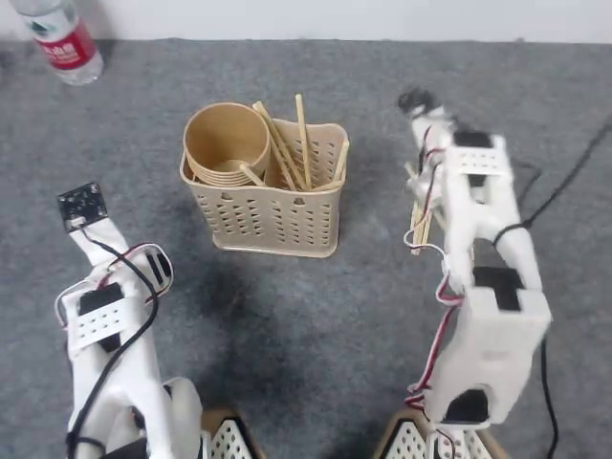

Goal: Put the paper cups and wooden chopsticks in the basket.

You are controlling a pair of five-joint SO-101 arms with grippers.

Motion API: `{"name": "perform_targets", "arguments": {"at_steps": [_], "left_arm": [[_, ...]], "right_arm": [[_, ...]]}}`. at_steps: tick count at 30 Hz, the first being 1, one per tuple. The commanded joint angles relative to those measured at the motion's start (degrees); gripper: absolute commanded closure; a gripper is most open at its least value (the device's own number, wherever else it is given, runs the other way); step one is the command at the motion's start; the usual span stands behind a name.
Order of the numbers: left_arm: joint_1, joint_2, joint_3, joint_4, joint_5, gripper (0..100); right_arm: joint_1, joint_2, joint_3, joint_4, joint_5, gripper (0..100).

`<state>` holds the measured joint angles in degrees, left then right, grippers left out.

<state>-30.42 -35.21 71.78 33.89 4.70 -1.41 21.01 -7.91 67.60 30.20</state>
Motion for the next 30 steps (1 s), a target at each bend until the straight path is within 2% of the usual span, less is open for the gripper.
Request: {"name": "perform_targets", "arguments": {"at_steps": [1, 5, 10, 16, 20, 25, 28, 30], "left_arm": [[0.44, -0.35, -0.40, -1.32, 0.35, 81], [0.44, -0.35, -0.40, -1.32, 0.35, 81], [0.44, -0.35, -0.40, -1.14, 0.35, 81], [0.44, -0.35, -0.40, -1.05, 0.35, 81], [0.44, -0.35, -0.40, -1.05, 0.35, 81], [0.44, -0.35, -0.40, -1.05, 0.35, 81], [0.44, -0.35, -0.40, -1.05, 0.35, 81], [0.44, -0.35, -0.40, -1.14, 0.35, 81]], "right_arm": [[0.22, -10.42, -5.19, 5.67, 0.26, 99.2], [-2.42, -18.15, -5.27, 11.65, -0.79, 99.2], [-9.36, -33.01, -5.01, 19.74, -9.67, 99.2], [-16.84, -48.57, 1.32, 19.38, -10.37, 99.2], [-21.93, -56.84, 15.74, 12.00, -11.25, 99.2], [-28.09, -70.99, 26.81, -6.64, -17.05, 99.2], [-29.58, -76.53, 31.56, -21.67, -13.10, 99.2], [-29.58, -76.35, 32.79, -26.95, -9.49, 99.2]]}}
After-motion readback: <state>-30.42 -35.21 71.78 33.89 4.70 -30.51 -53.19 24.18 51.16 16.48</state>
